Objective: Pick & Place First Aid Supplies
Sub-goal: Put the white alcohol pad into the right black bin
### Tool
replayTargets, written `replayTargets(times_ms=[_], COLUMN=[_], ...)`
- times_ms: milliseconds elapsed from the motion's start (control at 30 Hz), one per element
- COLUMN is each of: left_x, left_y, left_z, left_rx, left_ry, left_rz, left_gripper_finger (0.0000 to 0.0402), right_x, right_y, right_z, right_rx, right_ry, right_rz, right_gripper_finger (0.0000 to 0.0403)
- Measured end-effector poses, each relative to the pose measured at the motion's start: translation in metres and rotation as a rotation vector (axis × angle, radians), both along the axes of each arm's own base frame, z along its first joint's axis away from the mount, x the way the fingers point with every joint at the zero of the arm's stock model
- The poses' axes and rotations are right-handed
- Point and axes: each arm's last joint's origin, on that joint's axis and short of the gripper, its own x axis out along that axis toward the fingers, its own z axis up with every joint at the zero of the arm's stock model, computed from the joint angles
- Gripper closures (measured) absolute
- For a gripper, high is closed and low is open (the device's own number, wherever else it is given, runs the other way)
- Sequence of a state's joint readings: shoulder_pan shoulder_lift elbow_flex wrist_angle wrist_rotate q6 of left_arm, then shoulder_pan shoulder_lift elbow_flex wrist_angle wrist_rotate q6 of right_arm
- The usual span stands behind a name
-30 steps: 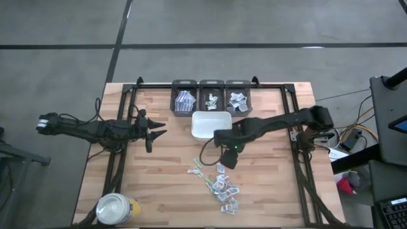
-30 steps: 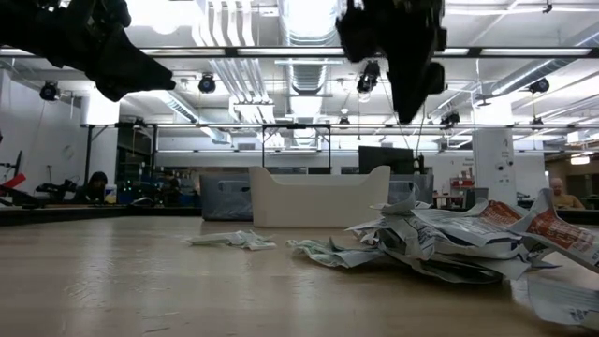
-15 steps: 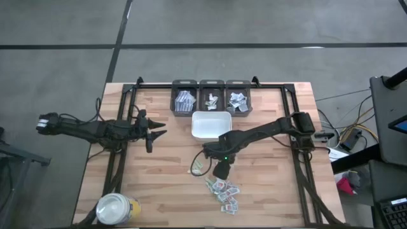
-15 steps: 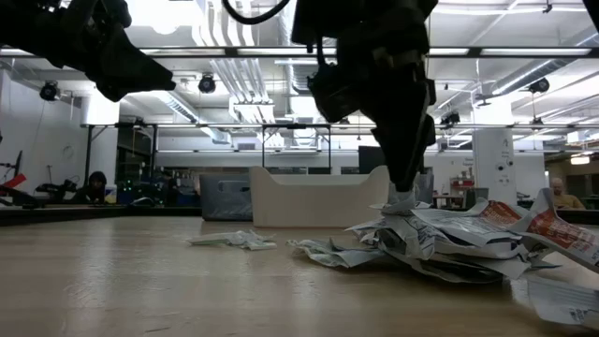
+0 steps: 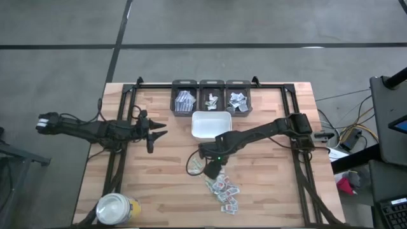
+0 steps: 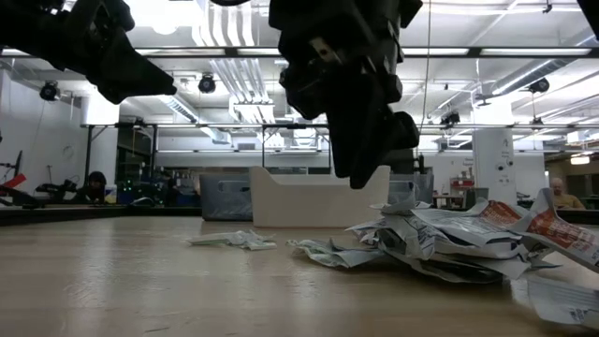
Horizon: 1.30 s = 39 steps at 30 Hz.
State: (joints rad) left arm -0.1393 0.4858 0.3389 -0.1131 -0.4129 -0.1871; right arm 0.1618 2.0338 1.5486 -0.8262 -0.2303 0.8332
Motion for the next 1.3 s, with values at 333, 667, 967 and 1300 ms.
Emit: replayTargets(times_ms=[333, 667, 967, 1300], left_x=[0.001, 0.001, 0.001, 0.001], left_y=[0.000, 0.000, 0.000, 0.000], left_z=[-0.001, -0.001, -0.001, -0.001], left_rx=[0.002, 0.002, 0.002, 0.002], left_ry=[0.009, 0.010, 0.010, 0.010], left_rz=[0.000, 0.000, 0.000, 0.000], left_gripper_finger=[0.0266, 0.0266, 0.0266, 0.0266], right_x=[-0.001, -0.003, -0.009, -0.006], right_y=[-0.001, -0.001, -0.002, -0.001], right_z=[-0.002, -0.006, -0.015, -0.019], right_rx=[-0.005, -0.024, -0.032, -0.018], right_ry=[0.026, 0.039, 0.074, 0.036], right_rz=[-0.091, -0.120, -0.130, -0.139], right_gripper_finger=[0.0291, 0.0291, 0.0295, 0.0297])
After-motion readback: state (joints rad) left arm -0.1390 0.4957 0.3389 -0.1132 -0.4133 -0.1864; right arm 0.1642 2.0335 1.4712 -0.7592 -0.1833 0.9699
